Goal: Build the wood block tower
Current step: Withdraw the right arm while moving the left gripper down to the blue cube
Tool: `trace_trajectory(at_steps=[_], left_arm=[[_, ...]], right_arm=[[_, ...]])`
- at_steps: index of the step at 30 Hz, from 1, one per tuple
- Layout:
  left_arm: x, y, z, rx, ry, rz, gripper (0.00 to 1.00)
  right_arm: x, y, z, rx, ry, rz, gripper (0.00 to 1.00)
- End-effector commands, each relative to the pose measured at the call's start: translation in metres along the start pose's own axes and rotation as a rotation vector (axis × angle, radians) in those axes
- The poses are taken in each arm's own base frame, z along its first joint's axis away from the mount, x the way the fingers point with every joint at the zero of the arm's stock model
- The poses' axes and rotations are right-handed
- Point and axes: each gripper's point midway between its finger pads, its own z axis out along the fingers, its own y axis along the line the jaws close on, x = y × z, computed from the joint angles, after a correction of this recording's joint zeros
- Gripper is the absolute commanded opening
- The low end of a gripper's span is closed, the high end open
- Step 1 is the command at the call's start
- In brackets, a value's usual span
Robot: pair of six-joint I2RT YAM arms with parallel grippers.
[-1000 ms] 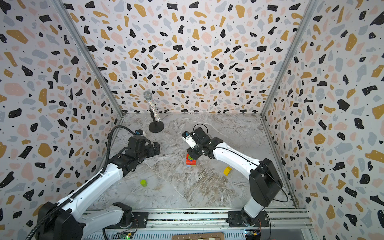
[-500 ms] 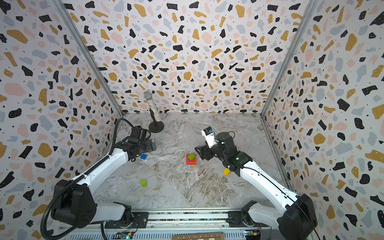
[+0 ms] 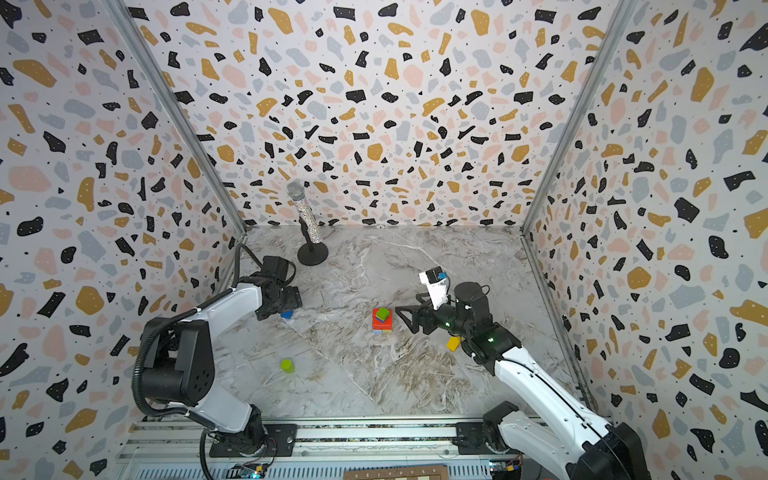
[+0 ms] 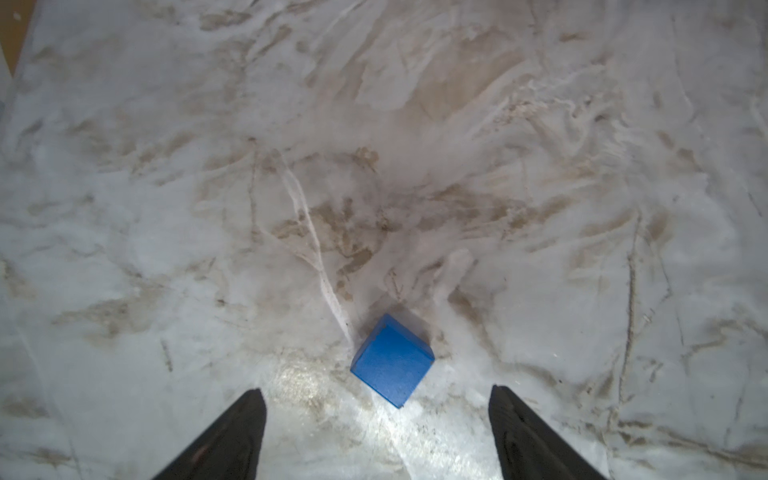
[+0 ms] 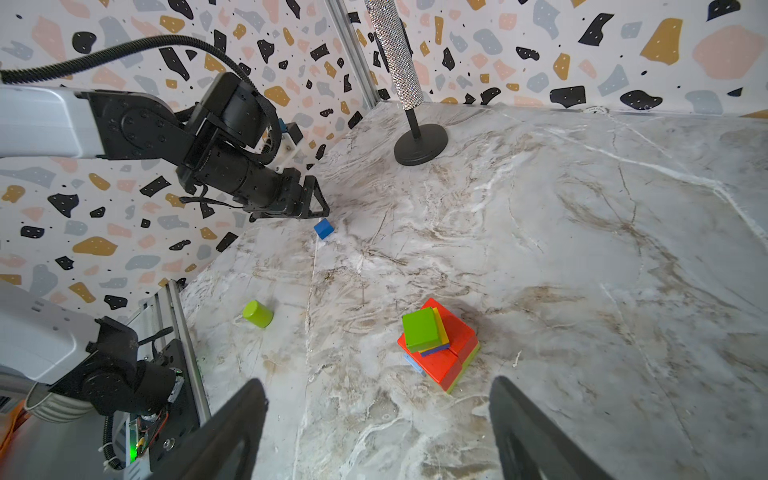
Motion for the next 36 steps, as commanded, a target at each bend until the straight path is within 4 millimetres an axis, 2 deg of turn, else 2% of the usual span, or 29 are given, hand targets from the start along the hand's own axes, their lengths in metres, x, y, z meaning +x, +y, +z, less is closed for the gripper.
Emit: trace_trajectory(at_steps=[1,7,31,36], left_arm=[[-0.002,0.002,0.004,-0.013,-0.014,-0.077,0.79],[0.009,0.004,0.019,-0.034,0.018,-0.117,0.7],[0.019,0.001,0.043,-0.035,0.052,-0.128,0.54],[0.017,-0.005,0.045,-0.015,0.061,-0.114,0.45]], right_arm=[[-0.011,0.008,-0.008,-0.033,-0.054,-0.012,0.85],[-0.01,0.013,-0.011,-0.056,-0.069,-0.015,0.84],[-0.005,0.014,-0.013,-0.072,-0.071,-0.009,0.83],[-0.004,0.014,-0.012,-0.069,-0.068,-0.009,0.83]])
